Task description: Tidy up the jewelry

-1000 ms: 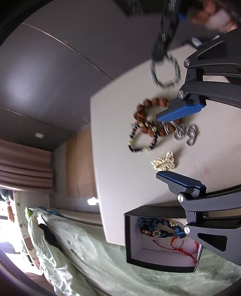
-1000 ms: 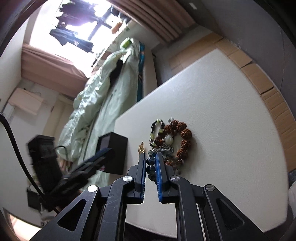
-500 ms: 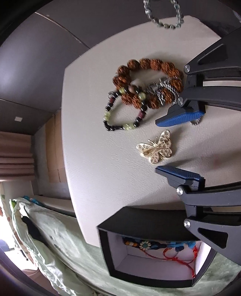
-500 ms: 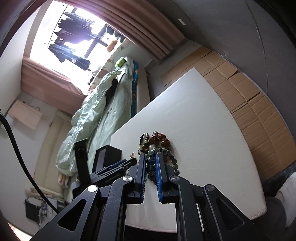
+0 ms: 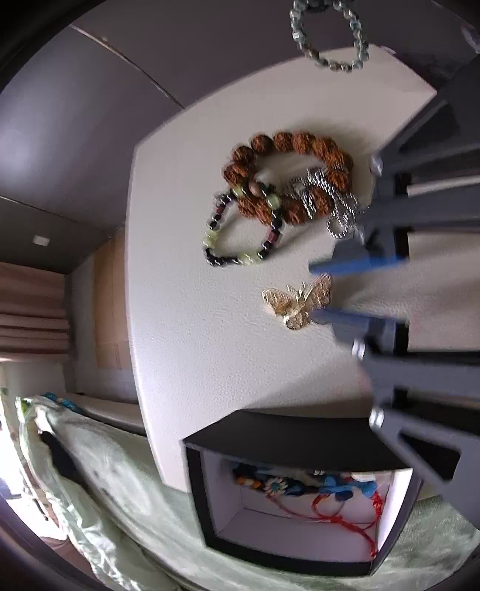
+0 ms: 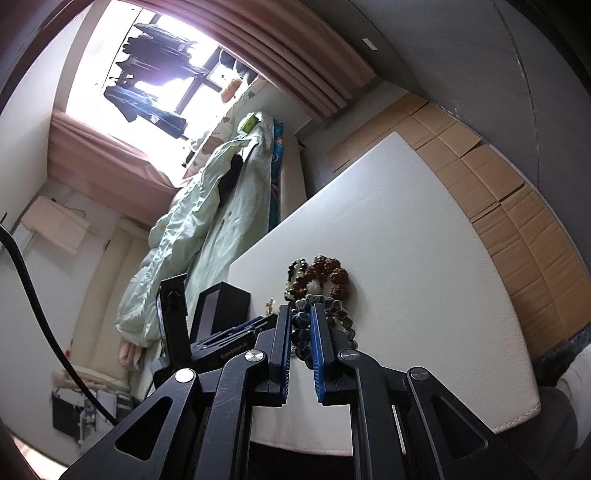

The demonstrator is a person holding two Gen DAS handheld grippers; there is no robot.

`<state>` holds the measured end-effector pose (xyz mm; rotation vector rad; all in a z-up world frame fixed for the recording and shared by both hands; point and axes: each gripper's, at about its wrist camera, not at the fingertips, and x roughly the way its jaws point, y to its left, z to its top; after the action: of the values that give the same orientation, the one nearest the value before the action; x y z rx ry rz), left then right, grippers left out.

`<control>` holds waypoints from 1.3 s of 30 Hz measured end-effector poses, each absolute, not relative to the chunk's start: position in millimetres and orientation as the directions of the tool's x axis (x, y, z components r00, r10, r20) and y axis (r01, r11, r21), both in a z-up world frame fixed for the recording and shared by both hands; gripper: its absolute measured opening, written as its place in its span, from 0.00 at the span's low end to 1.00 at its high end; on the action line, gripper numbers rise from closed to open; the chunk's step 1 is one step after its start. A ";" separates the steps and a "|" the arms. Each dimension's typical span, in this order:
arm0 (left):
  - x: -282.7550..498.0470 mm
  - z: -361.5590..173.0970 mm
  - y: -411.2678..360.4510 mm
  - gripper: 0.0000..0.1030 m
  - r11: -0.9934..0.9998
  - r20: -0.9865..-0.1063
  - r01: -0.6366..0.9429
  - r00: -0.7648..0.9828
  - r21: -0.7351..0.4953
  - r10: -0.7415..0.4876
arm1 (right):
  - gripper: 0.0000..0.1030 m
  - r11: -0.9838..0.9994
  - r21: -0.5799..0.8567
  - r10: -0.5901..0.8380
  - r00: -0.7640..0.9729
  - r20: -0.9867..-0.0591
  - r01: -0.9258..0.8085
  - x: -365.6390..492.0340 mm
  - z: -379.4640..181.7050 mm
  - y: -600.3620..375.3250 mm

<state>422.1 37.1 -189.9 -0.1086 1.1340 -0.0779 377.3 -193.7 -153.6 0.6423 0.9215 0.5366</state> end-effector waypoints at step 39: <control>382.5 -79.4 121.6 0.02 0.966 -0.793 -0.027 0.578 -0.256 -0.193 | 0.11 0.653 0.692 0.739 0.456 -0.495 -0.308 387.9 -103.3 -108.1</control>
<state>382.5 121.6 -79.4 -0.2516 0.9519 -0.0981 387.9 -108.1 -103.3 0.5624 0.8752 0.6889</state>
